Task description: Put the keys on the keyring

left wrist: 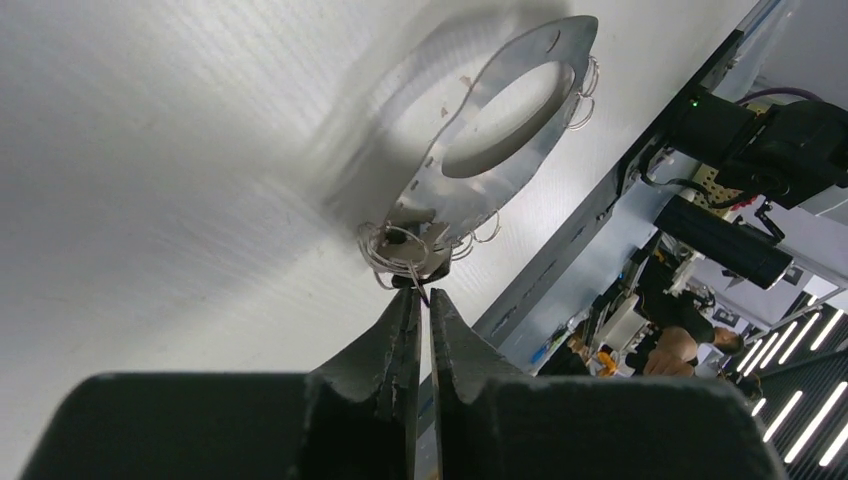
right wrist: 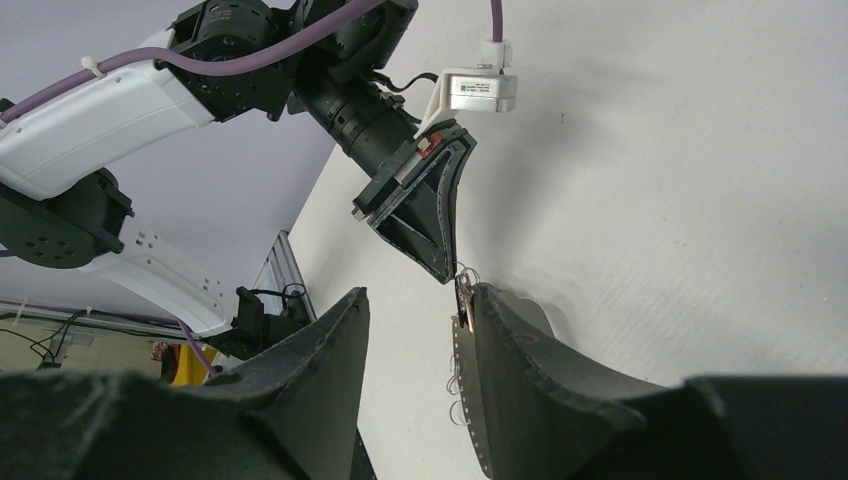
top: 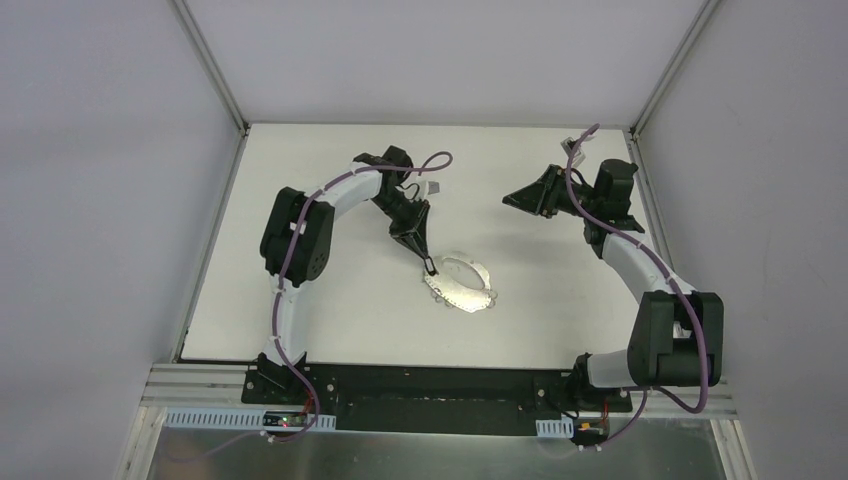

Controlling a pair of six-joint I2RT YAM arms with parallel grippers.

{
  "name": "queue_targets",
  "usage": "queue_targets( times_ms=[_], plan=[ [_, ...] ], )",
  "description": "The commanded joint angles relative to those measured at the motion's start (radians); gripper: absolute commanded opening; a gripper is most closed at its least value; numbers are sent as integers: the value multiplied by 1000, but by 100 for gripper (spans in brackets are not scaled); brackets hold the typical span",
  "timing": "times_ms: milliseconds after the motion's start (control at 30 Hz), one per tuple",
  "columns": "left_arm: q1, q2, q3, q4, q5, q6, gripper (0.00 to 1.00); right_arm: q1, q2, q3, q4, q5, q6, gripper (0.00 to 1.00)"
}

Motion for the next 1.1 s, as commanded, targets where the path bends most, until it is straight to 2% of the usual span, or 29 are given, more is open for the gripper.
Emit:
queue_targets(
  times_ms=[0, 167, 467, 667, 833, 1067],
  plan=[
    [24, -4, -13, -18, -6, 19, 10, -6, 4, 5, 27, -5, -11, 45],
    [34, -10, -12, -40, -28, 42, 20, -5, 5, 7, 28, -10, -11, 46],
    [48, -73, -34, -29, -58, 91, 28, -7, 1, 6, 27, -8, -15, 45],
    [25, -123, -33, -7, -114, 156, 39, -7, 11, 9, 26, -11, -17, 46],
    [-39, -159, -13, -28, -246, 248, 40, -9, 5, 10, 25, -15, -17, 46],
    [-63, -250, -62, 29, -350, 271, 40, -20, -65, 21, -25, 3, -70, 47]
  ],
)
